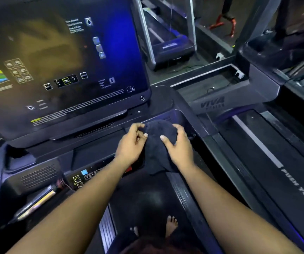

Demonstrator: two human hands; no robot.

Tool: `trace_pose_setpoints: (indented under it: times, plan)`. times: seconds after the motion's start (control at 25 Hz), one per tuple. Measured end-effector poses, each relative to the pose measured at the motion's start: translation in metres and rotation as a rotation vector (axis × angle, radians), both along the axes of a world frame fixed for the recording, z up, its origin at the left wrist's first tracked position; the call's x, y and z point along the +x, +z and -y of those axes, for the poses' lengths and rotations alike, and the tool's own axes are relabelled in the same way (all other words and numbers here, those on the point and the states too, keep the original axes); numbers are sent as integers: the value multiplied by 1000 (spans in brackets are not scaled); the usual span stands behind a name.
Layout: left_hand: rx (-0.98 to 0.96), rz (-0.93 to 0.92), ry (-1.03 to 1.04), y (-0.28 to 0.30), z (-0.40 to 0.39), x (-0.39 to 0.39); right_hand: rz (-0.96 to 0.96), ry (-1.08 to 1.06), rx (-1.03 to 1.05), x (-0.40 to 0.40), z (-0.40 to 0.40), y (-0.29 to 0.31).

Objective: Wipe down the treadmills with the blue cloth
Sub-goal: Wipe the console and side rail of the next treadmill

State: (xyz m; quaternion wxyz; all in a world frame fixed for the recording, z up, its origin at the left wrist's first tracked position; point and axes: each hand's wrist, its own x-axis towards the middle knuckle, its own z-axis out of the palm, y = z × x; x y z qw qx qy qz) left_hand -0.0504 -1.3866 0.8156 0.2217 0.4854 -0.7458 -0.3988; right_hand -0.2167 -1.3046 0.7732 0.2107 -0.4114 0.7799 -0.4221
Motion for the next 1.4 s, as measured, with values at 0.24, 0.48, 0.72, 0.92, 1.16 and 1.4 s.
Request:
trace_pose_setpoints:
  times: [0.24,0.48,0.72,0.92,1.16,1.4]
  plan:
    - [-231,700,-388,-37,44,1,-826,308,44,16,38,-50]
    - [-221,619,-498,-44,57,1,-786,496,321,-9,81,-25]
    - [-206,567,-525,-47,59,4,-774,406,215,-5,33,-51]
    - [-182,568,-519,-44,58,4,-663,292,374,-26,71,-28]
    - [-181,568,-519,-42,58,0,-716,225,323,-18,46,-52]
    - [-157,573,-519,-44,58,1,-547,-89,209,27,37,-62]
